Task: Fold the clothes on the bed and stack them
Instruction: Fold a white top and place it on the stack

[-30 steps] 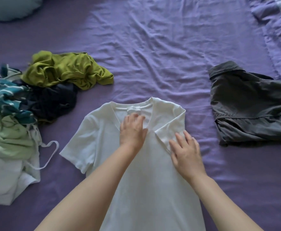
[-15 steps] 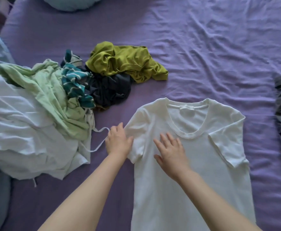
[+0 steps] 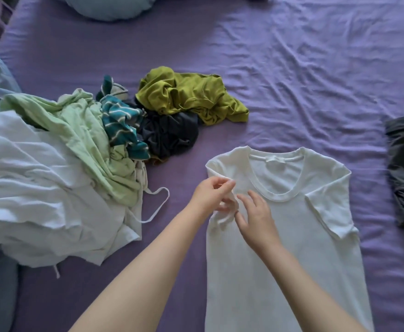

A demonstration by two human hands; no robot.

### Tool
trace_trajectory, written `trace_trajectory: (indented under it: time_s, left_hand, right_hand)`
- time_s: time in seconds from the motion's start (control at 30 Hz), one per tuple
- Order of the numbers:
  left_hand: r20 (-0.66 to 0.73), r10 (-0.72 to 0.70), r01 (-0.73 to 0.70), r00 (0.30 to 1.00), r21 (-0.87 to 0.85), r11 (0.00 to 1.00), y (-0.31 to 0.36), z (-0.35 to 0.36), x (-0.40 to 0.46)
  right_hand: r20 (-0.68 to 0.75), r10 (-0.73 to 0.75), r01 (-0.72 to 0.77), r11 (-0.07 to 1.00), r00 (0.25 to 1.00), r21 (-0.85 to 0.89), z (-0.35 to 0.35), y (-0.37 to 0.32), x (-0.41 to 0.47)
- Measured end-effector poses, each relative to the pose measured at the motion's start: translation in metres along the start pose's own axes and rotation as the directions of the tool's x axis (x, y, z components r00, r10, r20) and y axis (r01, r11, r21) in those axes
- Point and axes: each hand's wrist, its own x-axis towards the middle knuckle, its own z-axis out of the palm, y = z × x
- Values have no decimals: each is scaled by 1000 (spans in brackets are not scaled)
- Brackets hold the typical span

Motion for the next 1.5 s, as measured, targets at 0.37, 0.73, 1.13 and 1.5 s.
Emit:
trace_trajectory:
  time_s: [0.37, 0.73, 1.13, 1.5]
  left_hand:
    - [182, 139, -178, 973, 983, -40, -73, 27, 24]
    - [211, 287, -242, 934, 967, 78, -112, 73, -66]
    - [281, 201, -324, 938, 917, 231, -238, 158, -243]
    - [237, 82, -246, 968, 961, 128, -281, 169, -237]
  right_hand:
    - [62, 148, -122, 943, 987, -311, 3, 69, -47]
    - [202, -50, 128, 908, 978, -399, -10, 121, -132]
    - [337, -194, 309, 892, 921, -331, 16, 183, -275]
    - [377, -229, 375, 847, 898, -377, 45, 218, -301]
